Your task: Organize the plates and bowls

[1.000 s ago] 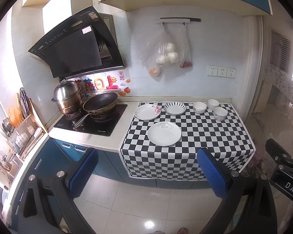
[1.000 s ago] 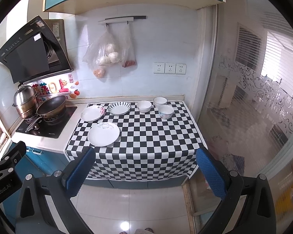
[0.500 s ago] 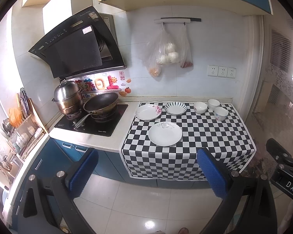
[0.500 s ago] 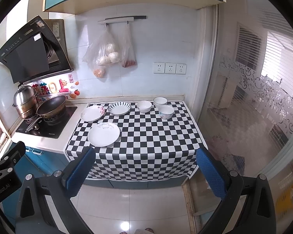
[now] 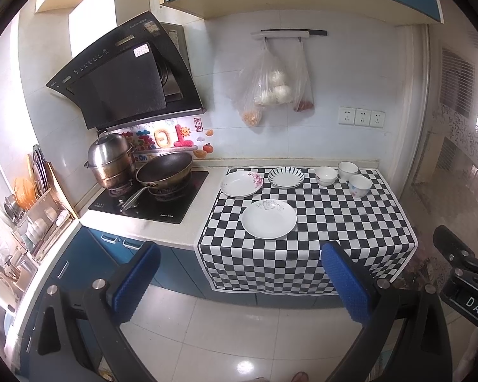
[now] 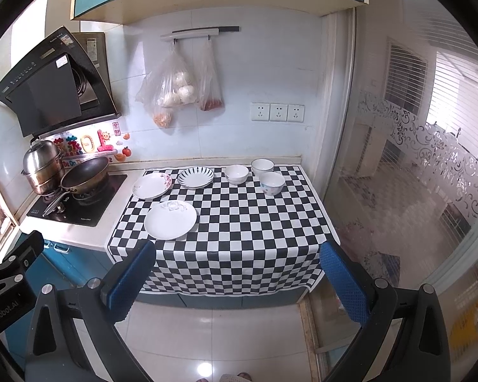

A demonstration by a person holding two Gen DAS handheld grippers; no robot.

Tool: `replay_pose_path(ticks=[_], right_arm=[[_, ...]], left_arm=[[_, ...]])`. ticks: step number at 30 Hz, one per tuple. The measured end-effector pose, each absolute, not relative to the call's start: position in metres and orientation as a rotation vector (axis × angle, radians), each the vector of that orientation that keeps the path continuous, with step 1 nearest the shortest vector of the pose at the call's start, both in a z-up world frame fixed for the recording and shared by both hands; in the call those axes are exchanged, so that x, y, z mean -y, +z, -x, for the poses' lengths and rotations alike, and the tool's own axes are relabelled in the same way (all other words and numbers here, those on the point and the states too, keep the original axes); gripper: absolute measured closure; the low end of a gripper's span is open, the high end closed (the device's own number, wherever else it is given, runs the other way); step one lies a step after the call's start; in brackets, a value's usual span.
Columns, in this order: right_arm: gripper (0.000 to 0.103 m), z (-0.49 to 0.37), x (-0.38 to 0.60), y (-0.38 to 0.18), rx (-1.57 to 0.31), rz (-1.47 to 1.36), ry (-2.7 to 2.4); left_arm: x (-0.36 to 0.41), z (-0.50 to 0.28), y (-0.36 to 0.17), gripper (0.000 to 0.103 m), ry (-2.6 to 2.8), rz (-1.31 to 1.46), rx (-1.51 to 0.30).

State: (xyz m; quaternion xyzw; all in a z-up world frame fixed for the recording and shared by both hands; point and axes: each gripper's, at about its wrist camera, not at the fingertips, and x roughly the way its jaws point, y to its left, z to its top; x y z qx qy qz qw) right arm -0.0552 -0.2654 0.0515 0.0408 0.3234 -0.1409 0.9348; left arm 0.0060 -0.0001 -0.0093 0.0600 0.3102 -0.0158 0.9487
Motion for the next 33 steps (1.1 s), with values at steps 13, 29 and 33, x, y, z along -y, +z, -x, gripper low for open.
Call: replay_pose_path(ticks=[13,29,33], right_arm=[[0.000,0.055,0.261,0.051,-0.655,-0.085,-0.287],[0.000,0.009,0.238,0.028,-0.621,-0.126,-0.350],[0.000,-0.015,0.227,0.018,-0.627,-0.122,-0.371]], left_arm=[[0.000,-0.005,-0.010,0.000,-0.032,-0.122,-0.627],[-0.018,-0.063,-0.022,0.000,-0.002,-0.122,-0.551],[-0.024,-0.086,-0.028,0.000,-0.009,-0.127,-0.540]])
